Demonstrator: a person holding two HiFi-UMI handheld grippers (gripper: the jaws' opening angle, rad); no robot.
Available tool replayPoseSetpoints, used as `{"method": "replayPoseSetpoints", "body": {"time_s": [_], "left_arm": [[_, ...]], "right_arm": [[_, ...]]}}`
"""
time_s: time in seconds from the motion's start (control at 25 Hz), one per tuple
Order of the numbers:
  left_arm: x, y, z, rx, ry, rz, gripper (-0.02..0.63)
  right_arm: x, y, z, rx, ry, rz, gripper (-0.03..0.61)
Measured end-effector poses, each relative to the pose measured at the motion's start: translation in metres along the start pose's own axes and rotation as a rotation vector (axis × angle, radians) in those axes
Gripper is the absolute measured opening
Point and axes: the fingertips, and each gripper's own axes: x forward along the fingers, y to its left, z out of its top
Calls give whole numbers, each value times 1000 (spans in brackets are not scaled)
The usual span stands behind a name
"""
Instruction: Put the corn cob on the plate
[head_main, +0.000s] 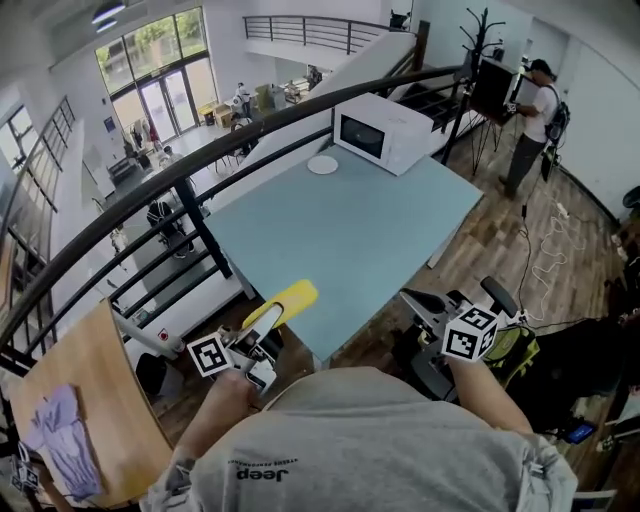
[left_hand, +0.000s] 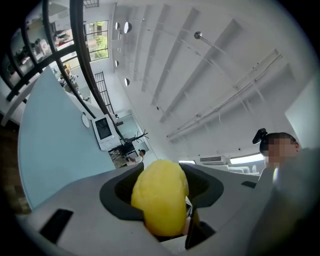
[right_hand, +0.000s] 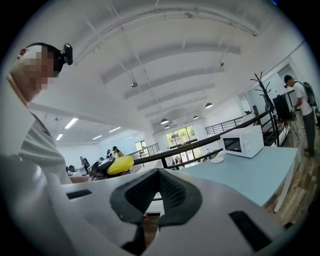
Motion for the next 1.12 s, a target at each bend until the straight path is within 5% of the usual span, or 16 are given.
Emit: {"method": "replayPoseSetpoints", "body": {"time_s": [0.56,1.12], "left_arm": [[-16,81,150,-31,21,-13,235],[14,126,170,-14,-40,83,235]], "right_arm": [[152,-12,34,12,26,-74,17],[185,-85,42,48,73,-28,17]]}}
